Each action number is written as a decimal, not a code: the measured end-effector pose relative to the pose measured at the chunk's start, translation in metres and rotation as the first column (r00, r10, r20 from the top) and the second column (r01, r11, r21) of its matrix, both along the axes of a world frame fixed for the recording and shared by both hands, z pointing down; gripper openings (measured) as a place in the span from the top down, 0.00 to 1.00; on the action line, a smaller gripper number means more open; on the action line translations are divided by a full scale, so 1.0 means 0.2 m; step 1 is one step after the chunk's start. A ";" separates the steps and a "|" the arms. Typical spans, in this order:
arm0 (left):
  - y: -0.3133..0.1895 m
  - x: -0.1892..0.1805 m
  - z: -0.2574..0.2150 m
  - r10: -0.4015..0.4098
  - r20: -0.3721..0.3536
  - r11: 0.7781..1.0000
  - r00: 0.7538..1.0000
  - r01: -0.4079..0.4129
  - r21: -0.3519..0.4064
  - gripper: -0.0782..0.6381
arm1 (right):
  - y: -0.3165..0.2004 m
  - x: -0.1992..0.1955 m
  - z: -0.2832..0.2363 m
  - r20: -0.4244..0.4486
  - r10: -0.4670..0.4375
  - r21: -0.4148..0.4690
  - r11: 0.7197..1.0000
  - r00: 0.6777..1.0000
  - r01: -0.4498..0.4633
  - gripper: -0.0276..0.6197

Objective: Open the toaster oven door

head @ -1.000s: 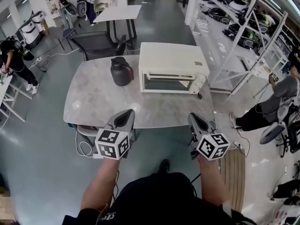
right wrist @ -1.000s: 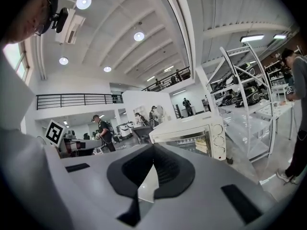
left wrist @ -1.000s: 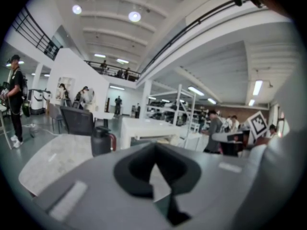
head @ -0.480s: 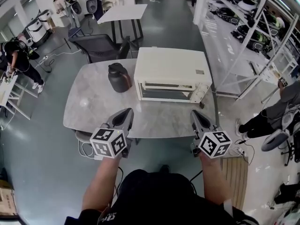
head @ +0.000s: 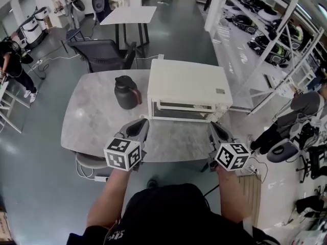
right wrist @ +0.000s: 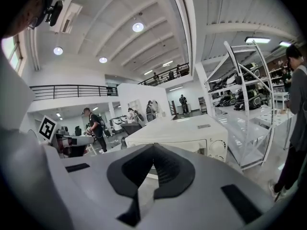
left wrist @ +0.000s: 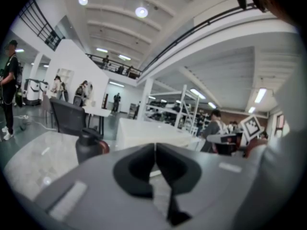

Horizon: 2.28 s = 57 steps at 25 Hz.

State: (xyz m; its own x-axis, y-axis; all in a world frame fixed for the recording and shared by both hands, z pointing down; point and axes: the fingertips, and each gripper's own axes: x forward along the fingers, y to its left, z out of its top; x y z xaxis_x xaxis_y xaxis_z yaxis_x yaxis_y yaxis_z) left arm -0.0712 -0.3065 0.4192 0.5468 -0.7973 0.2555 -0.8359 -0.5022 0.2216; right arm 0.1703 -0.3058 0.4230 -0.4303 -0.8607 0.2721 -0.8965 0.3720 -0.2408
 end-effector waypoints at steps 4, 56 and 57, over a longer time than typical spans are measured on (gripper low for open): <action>-0.09 -0.07 0.02 0.024 -0.006 1.000 1.000 -0.024 0.003 0.87 | -0.06 -0.05 0.00 -0.034 0.032 0.001 0.999 0.999 -0.032 0.96; -0.65 0.15 0.41 -0.018 0.098 0.980 0.995 0.037 -0.194 0.59 | -0.60 0.27 0.38 -0.126 0.199 -0.198 0.955 0.972 -0.221 0.76; -0.65 0.15 0.41 -0.018 0.091 0.980 0.996 0.036 -0.198 0.59 | -0.59 0.27 0.38 -0.125 0.201 -0.197 0.955 0.972 -0.222 0.76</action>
